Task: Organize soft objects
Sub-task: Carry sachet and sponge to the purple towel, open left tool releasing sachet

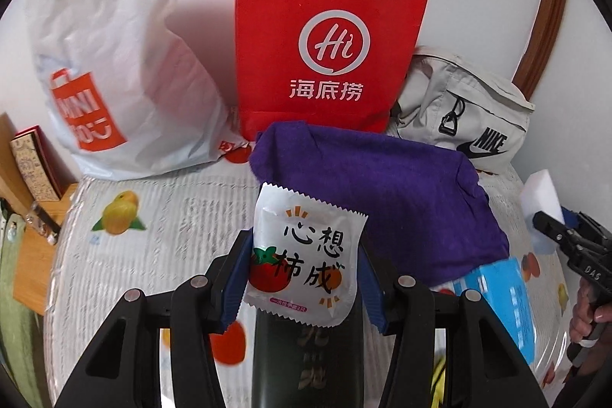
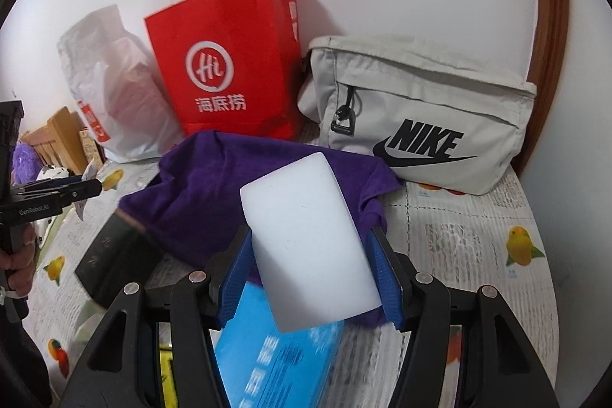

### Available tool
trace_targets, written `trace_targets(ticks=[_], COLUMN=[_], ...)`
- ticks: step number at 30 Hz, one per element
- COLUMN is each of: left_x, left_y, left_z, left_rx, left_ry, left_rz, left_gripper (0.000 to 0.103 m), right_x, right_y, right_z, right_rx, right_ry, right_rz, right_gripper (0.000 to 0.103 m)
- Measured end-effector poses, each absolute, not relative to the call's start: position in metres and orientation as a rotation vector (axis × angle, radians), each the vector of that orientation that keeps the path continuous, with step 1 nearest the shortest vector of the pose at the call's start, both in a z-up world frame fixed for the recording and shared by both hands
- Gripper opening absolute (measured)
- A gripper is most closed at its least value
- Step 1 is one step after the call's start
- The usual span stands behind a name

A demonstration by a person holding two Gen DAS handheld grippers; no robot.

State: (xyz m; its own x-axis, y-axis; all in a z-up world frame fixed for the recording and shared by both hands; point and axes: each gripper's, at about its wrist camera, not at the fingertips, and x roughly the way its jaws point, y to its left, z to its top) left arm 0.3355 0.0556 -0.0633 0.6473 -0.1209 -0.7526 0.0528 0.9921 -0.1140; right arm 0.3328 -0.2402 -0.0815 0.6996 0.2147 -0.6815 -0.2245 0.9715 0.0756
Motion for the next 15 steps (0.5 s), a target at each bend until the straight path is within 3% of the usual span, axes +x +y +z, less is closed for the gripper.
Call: trace_targets(ticks=[15], left_x=[0.447], left_y=[0.035], left_z=[-0.108], left_rx=[-0.091], left_ry=[0.988], left_rz=[-0.134], left_gripper=[0.050], right_x=[0.407], right_y=[-0.230], right_z=[-0.141], right_rx=[-0.022], right_ry=[0.916], right_rz=[0.262], right_gripper=[0.059])
